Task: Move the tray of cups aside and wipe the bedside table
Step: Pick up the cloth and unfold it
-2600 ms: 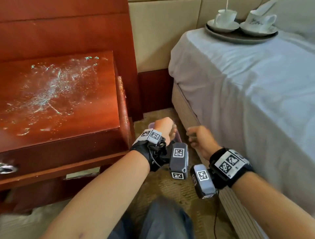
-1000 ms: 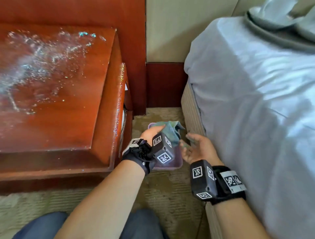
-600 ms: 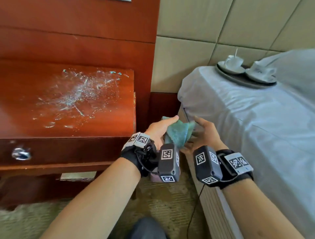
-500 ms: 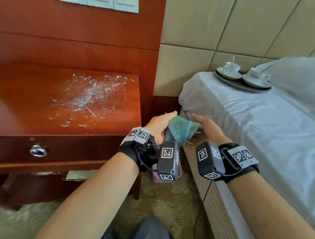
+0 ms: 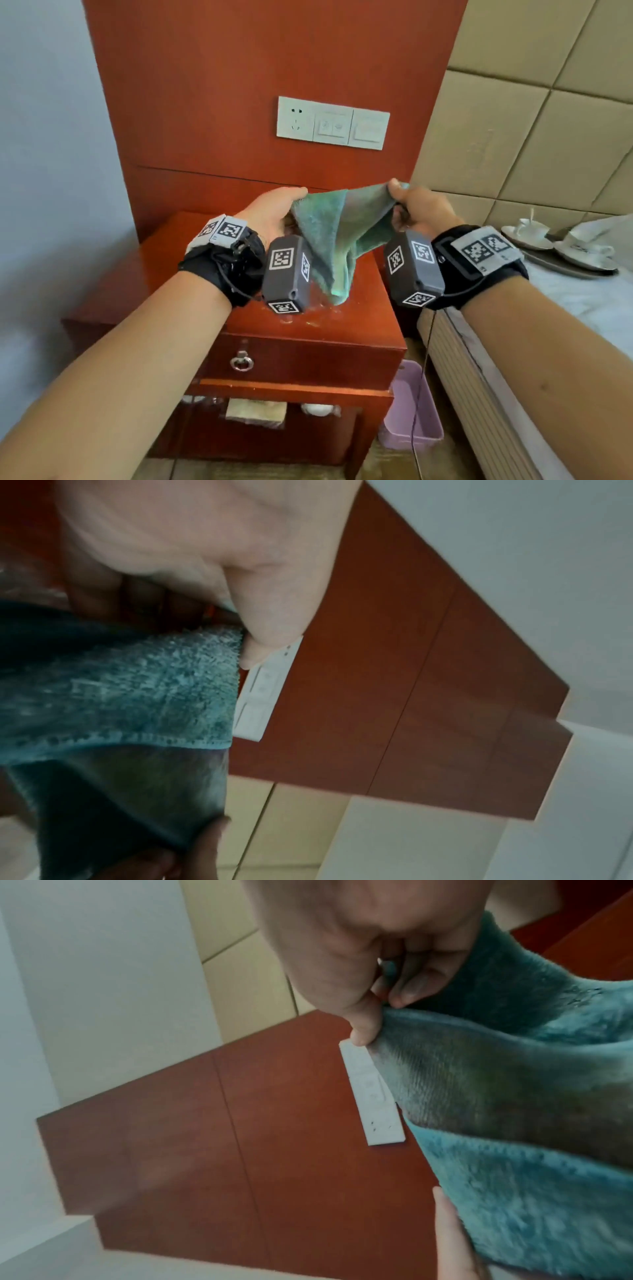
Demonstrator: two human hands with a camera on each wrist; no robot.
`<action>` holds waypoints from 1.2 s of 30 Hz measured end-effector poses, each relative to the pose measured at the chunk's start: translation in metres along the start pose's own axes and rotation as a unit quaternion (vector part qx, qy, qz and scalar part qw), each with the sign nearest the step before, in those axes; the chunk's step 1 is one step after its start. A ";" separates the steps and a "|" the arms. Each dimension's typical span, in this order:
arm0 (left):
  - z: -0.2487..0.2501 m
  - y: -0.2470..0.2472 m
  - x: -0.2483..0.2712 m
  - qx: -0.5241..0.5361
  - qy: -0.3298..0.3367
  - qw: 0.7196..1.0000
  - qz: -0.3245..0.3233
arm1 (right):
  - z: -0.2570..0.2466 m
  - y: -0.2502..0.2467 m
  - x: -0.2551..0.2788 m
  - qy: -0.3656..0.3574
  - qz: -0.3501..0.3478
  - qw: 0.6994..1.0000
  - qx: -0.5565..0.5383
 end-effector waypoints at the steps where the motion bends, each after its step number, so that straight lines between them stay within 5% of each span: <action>1: 0.017 -0.017 0.000 0.007 0.008 1.000 0.014 | -0.014 0.016 0.002 -0.011 -0.001 1.000 -0.010; 7: 0.084 -0.107 -0.008 0.037 0.018 0.997 0.067 | -0.064 0.088 0.002 -0.052 0.004 0.998 -0.043; 13: 0.110 -0.160 -0.043 -0.082 0.032 0.983 0.160 | -0.062 0.141 -0.019 -0.047 0.005 0.998 -0.037; 26: 0.106 -0.122 -0.099 -0.066 0.030 0.993 0.092 | -0.054 0.106 -0.045 -0.038 0.112 0.993 0.030; 36: 0.109 -0.102 -0.056 -0.058 0.019 0.997 0.053 | -0.069 0.083 -0.017 -0.056 0.106 0.993 0.020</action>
Point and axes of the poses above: each hand's wrist, its own x-axis away from the middle knuckle, its own y-axis out of the palm, z = x × y, the point moved 2 cm from there along -x, towards the middle knuckle, and after that the axes turned 6 degrees about x, right-handed, at the moved point
